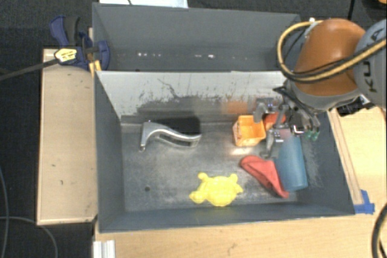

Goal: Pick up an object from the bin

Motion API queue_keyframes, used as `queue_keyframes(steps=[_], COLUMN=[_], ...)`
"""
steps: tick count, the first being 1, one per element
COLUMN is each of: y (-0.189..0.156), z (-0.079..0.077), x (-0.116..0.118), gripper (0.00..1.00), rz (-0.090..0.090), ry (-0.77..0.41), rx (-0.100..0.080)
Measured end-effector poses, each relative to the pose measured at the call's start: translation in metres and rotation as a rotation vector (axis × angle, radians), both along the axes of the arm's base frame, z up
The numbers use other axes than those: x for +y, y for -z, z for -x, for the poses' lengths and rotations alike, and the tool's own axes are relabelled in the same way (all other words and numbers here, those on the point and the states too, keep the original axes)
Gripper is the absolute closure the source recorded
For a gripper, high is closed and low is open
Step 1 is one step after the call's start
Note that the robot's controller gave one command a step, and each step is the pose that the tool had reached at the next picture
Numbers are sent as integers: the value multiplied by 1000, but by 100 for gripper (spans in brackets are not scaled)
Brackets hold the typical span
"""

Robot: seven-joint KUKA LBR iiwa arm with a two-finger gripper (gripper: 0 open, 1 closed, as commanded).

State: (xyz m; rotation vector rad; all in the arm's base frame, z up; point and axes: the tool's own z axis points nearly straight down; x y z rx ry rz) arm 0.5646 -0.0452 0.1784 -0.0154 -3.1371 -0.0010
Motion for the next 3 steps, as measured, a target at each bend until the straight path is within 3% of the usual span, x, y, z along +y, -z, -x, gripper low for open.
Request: queue_keyframes(steps=[1, 2, 3], y=[-5, 20, 52], z=[-1, 6, 18], x=[0, 2, 3], gripper=[0, 0, 0], rz=[1, 1, 1], ry=[-1, 109, 217], rx=[-8, -16, -4])
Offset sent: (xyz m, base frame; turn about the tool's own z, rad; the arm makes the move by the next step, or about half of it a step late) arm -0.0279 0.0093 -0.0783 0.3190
